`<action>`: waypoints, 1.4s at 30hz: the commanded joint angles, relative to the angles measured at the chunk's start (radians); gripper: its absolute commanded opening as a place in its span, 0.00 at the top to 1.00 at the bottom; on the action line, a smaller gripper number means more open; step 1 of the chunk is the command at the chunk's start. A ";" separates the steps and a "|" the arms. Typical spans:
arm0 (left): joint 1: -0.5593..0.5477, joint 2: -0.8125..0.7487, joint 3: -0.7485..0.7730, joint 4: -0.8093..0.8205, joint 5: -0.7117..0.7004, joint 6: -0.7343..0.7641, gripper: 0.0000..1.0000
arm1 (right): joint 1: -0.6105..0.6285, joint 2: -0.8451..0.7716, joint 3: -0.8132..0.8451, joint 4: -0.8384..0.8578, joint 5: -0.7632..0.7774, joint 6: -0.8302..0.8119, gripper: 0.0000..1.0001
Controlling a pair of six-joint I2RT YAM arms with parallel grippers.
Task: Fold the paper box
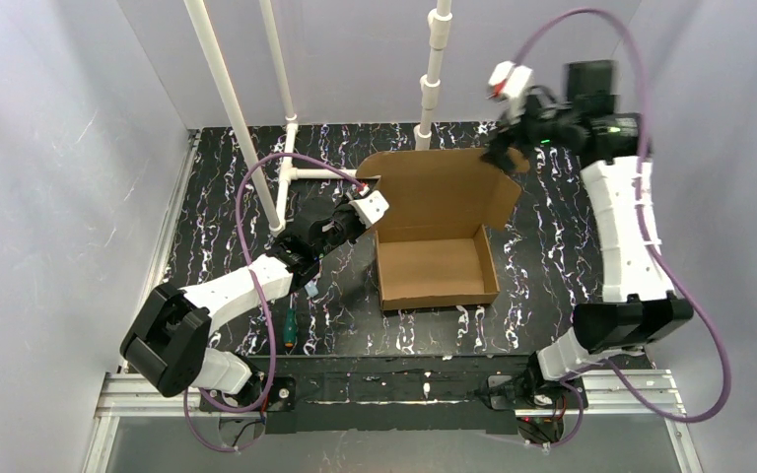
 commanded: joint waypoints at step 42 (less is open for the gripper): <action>0.003 -0.020 0.004 -0.056 0.018 0.065 1.00 | -0.665 -0.252 -0.733 0.415 -0.654 0.022 0.17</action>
